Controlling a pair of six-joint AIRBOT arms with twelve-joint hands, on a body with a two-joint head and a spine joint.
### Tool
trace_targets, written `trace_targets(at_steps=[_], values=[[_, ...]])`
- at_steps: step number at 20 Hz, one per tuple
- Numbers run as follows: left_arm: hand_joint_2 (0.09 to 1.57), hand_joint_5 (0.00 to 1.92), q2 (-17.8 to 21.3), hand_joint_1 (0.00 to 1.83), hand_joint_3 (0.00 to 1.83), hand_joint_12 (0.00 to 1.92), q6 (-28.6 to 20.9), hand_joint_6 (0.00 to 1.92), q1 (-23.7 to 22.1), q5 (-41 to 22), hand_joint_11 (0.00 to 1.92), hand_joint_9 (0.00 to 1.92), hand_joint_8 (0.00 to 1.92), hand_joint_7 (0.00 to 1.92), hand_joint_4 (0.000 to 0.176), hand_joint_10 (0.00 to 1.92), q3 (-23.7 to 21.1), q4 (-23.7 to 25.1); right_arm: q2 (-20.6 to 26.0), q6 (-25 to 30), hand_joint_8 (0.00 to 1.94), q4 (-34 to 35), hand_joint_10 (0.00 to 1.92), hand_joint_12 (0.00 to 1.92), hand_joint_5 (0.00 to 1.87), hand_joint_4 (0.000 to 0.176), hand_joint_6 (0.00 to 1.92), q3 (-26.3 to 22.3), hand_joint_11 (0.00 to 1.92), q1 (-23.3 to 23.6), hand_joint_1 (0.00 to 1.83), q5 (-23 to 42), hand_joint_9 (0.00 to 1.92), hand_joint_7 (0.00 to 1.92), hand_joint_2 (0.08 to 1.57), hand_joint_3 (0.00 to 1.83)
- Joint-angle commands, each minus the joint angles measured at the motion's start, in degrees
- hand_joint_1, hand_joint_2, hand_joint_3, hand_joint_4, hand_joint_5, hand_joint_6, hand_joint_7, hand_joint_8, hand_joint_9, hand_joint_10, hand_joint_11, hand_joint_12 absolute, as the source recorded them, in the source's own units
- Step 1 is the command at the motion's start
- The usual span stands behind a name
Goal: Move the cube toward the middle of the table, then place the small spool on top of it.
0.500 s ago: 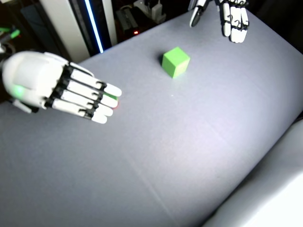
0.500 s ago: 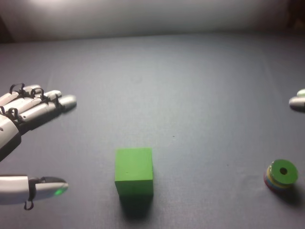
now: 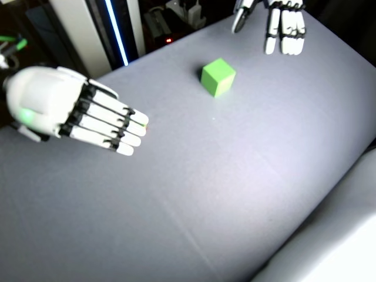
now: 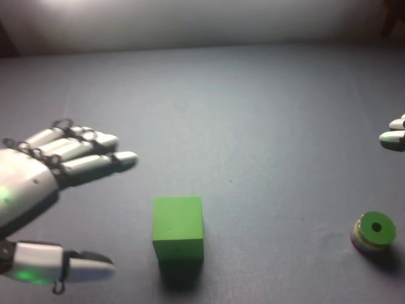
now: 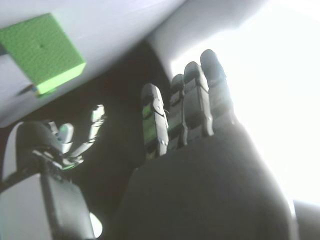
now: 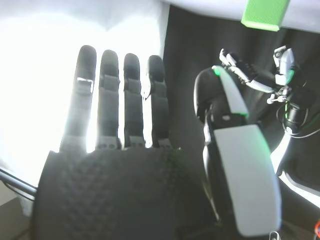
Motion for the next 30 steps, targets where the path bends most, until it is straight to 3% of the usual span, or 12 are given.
trace_targets(at_steps=[1, 4, 7, 9, 12, 15, 18, 20, 23, 25, 28, 30], values=[[0.82, 0.22, -0.3, 0.6, 0.0, 0.48, -0.3, 0.0, -1.3, -3.9, 0.0, 0.2, 0.0, 0.17, 0.17, 0.01, 0.6, 0.4, 0.0, 0.0, 0.0, 0.6, 0.0, 0.55, 0.53, 0.0, 0.0, 0.3, 0.23, 0.6, 0.52, 6.4, 0.41, 0.45, 1.34, 0.0], [0.75, 0.15, -2.9, 0.6, 0.0, 0.76, -0.9, 0.0, -6.4, 0.7, 0.0, 0.23, 0.0, 0.09, 0.176, 0.0, 2.2, 5.0, -0.1, 0.0, 0.0, 0.6, 0.0, 0.61, 0.53, 0.0, 0.0, 0.4, 0.21, 0.6, 0.53, 6.4, 0.42, 0.45, 1.33, 0.0], [0.73, 0.14, -5.1, 0.62, 0.0, 0.63, -1.6, 0.0, -9.7, 3.7, 0.01, 0.24, 0.0, 0.05, 0.176, 0.0, 3.8, 7.2, -0.1, 0.0, 0.01, 0.6, 0.0, 0.63, 0.55, 0.0, 0.01, 0.5, 0.21, 0.7, 0.55, 6.4, 0.43, 0.46, 1.33, 0.0], [0.74, 0.16, -6.7, 0.57, 0.0, 0.81, -1.6, 0.0, -11.1, 4.9, 0.0, 0.26, 0.0, 0.07, 0.176, 0.0, 4.7, 7.9, -0.1, 0.0, 0.0, 0.6, 0.0, 0.63, 0.54, 0.0, 0.0, 0.5, 0.2, 0.7, 0.53, 6.4, 0.42, 0.45, 1.34, 0.0], [0.75, 0.17, -8.6, 0.54, 0.0, 0.85, -1.8, 0.0, -12.8, 6.7, 0.0, 0.18, 0.0, 0.05, 0.176, 0.0, 5.6, 9.3, -0.1, 0.1, 0.0, 0.6, 0.0, 0.63, 0.53, 0.0, 0.0, 0.4, 0.21, 0.7, 0.57, 6.4, 0.43, 0.43, 1.34, 0.0], [0.76, 0.21, -10.5, 0.56, 0.0, 1.01, -1.8, 0.0, -14.3, 7.7, 0.0, 0.22, 0.0, 0.11, 0.147, 0.0, 6.6, 9.6, -0.1, 0.1, 0.0, 0.6, 0.01, 0.62, 0.54, 0.0, 0.0, 0.4, 0.24, 0.7, 0.6, 6.3, 0.45, 0.44, 1.34, 0.0], [0.8, 0.18, -12.0, 0.55, 0.0, 0.76, -1.8, 0.01, -15.7, 9.1, 0.0, 0.18, 0.0, 0.13, 0.156, 0.0, 7.6, 10.5, -0.1, 0.1, 0.0, 0.6, 0.0, 0.53, 0.58, 0.0, 0.01, 0.4, 0.31, 0.7, 0.59, 6.3, 0.49, 0.47, 1.35, 0.0], [0.79, 0.18, -12.6, 0.58, 0.0, 0.8, -1.8, 0.0, -16.1, 10.0, 0.0, 0.21, 0.0, 0.16, 0.166, 0.01, 8.0, 10.8, -0.1, 0.1, 0.0, 0.6, 0.0, 0.5, 0.58, 0.0, 0.0, 0.5, 0.3, 0.7, 0.56, 6.3, 0.47, 0.46, 1.35, 0.0], [0.8, 0.21, -13.0, 0.61, 0.0, 0.92, -1.7, 0.0, -16.2, 11.0, 0.0, 0.26, 0.0, 0.2, 0.157, 0.01, 8.4, 10.8, -0.1, 0.1, 0.0, 0.6, 0.0, 0.51, 0.6, 0.0, 0.01, 0.5, 0.32, 0.7, 0.6, 6.2, 0.48, 0.45, 1.35, 0.0], [0.81, 0.27, -13.0, 0.64, 0.0, 1.08, -1.4, 0.0, -16.2, 11.4, 0.02, 0.34, 0.0, 0.27, 0.129, 0.01, 8.5, 10.7, -0.1, 0.1, 0.0, 0.6, 0.01, 0.52, 0.6, 0.0, 0.0, 0.4, 0.35, 0.7, 0.66, 6.1, 0.51, 0.46, 1.33, 0.0], [0.85, 0.3, -13.1, 0.62, 0.0, 1.1, -1.2, 0.0, -16.3, 11.9, 0.09, 0.41, 0.01, 0.34, 0.114, 0.01, 8.5, 10.7, -0.1, 0.1, 0.01, 0.6, 0.01, 0.54, 0.59, 0.0, 0.0, 0.4, 0.35, 0.7, 0.65, 6.1, 0.52, 0.48, 1.33, 0.0], [0.9, 0.42, -13.1, 0.71, 0.0, 1.22, -1.2, 0.01, -16.3, 11.9, 0.33, 0.67, 0.02, 0.58, 0.054, 0.07, 8.5, 10.7, -0.1, 0.1, 0.0, 0.6, 0.0, 0.63, 0.63, 0.0, 0.0, 0.4, 0.32, 0.7, 0.69, 6.1, 0.54, 0.52, 1.34, 0.0]])
